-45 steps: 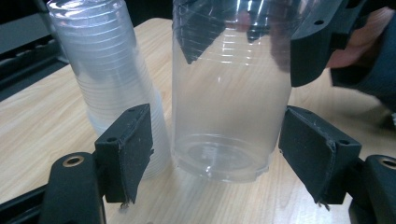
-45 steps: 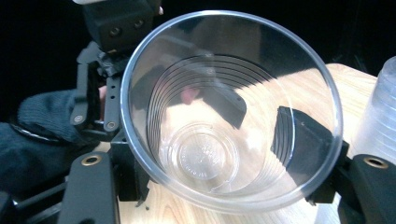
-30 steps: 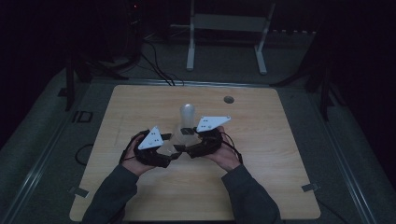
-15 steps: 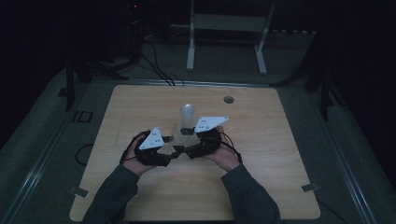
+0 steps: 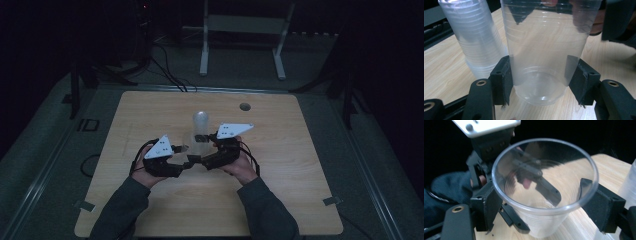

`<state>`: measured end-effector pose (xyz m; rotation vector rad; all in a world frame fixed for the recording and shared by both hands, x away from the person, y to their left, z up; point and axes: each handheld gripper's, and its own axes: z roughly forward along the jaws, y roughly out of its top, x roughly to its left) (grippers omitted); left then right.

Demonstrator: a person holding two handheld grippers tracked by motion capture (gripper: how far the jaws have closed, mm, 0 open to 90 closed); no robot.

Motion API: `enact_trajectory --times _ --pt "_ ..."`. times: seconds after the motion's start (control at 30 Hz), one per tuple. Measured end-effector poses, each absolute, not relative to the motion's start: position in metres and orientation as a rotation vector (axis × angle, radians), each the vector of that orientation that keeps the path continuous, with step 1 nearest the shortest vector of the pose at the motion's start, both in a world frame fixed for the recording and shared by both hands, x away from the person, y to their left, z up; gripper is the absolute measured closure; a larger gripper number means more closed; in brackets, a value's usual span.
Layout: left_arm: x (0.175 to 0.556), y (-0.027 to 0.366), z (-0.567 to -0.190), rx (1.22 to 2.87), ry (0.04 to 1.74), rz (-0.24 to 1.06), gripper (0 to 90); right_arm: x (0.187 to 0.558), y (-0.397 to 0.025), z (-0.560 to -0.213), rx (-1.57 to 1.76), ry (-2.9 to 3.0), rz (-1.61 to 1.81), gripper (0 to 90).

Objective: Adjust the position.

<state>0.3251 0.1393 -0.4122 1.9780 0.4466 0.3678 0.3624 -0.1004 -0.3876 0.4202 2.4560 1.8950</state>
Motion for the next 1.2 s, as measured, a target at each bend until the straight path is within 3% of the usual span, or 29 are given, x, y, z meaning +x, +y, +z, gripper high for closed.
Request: enact_trajectory --times 0.8,1.0,1.2 --pt "0.3300 0.1378 -0.4211 1.857 0.422 0.213 40.8 0.3606 -0.1032 -0.3850 0.384 2.356 2.044 27.9" --pt "0.3288 0.1343 -0.4197 1.898 0.436 0.248 29.3 0.3583 -0.1025 -0.3834 0.370 2.353 2.007 28.4" --pt "0.3287 0.1401 -0.4168 1.887 0.457 0.278 25.6 0.3556 -0.1054 -0.3797 0.371 2.333 1.933 28.5"
